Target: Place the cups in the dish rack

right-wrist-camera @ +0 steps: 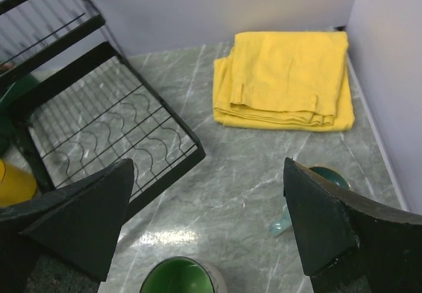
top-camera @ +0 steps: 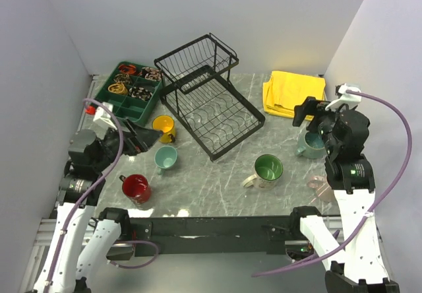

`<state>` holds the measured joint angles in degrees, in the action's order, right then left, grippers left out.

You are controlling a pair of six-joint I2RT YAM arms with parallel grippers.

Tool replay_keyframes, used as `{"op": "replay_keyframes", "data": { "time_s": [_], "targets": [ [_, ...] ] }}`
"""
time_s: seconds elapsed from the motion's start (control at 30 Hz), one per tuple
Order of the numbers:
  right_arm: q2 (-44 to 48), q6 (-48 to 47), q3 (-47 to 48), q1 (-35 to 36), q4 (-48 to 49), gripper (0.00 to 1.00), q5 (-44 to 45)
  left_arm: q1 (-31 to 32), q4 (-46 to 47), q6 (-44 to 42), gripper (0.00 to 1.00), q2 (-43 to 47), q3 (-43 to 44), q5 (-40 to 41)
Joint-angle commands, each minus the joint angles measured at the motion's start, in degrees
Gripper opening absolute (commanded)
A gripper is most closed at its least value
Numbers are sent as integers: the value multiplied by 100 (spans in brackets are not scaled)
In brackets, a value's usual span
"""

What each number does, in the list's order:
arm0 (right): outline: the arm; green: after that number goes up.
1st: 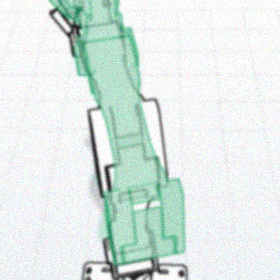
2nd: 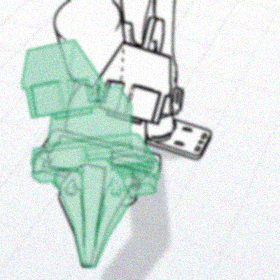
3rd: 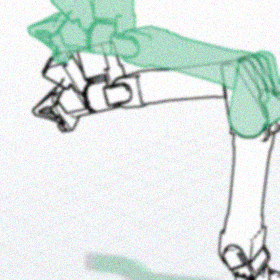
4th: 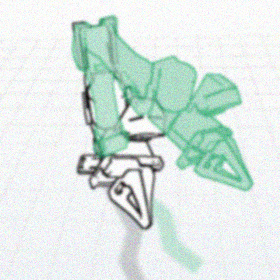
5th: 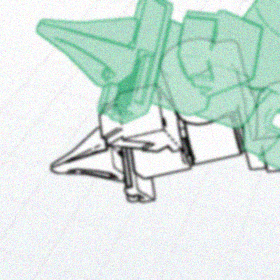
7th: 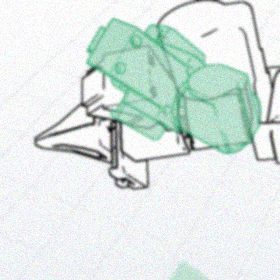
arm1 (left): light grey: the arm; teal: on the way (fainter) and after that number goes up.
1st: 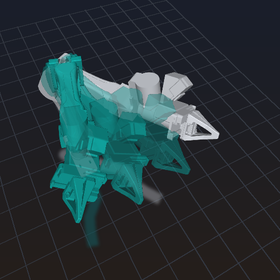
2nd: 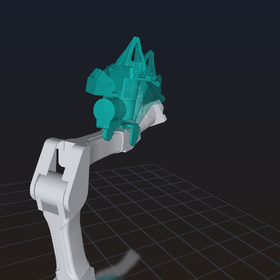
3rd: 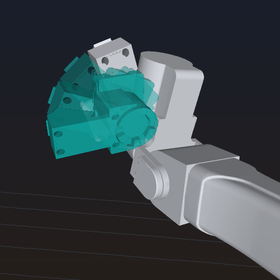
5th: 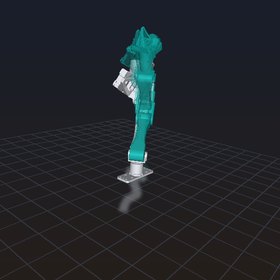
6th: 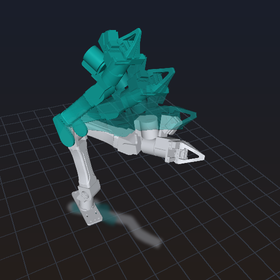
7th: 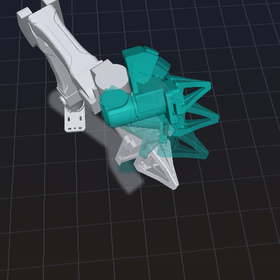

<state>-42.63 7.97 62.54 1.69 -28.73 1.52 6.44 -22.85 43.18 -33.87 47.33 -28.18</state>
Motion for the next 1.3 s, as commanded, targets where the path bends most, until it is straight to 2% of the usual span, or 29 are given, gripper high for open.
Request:
{"op": "replay_keyframes", "data": {
  "time_s": [0.0, 0.07, 0.23, 0.3, 0.33, 0.4, 0.5, 0.53, 0.63, 0.77, 0.93, 1.07, 1.27],
  "targets": [
    [264, -811, -110, 15, 236, 100, -1064, 576, 457, 445, 96, -76, -206, 13],
    [299, -1234, -137, 15, 0, 100, -1791, 1287, 431, 472, 96, -224, -207, 626],
    [273, -2026, -67, 24, -562, 100, -1998, 2938, 536, 665, 96, -813, -111, 1692],
    [247, -2062, 12, 6, -712, 100, -1814, 3423, 466, 683, 96, -1270, 134, 2297],
    [229, -2001, 4, -28, -722, 100, -1761, 3939, 431, 692, 96, -1419, 232, 2535],
    [194, -1748, -40, -369, -704, 100, -1830, 4408, 361, 709, 96, -1981, 556, 3052],
    [-113, -1510, -32, -1027, -879, 100, -2759, 5216, 378, 683, 96, -2799, 1004, 3415],
    [-270, -1474, -49, -1222, -949, 100, -3484, 5314, 343, 657, 96, -3027, 1128, 3494],
    [-360, -1447, -242, -1689, -863, 100, -4176, 5570, 316, 490, 96, -3880, 1664, 3557],
    [-377, -1675, -322, -1769, -994, 100, -4134, 5684, 203, -79, 97, -5169, 2411, 3434],
    [-404, -1886, -401, -1795, -1178, 100, -4151, 5684, -614, -1143, 98, -6543, 4045, 3540],
    [-334, -1965, -453, -1874, -1144, 100, -4300, 5693, -1203, -2276, 97, -7667, 5353, 2874],
    [-281, -2001, -497, -1910, -1144, 100, -4432, 5684, -1353, -3086, 96, -8328, 5997, 2283]
  ]
}}
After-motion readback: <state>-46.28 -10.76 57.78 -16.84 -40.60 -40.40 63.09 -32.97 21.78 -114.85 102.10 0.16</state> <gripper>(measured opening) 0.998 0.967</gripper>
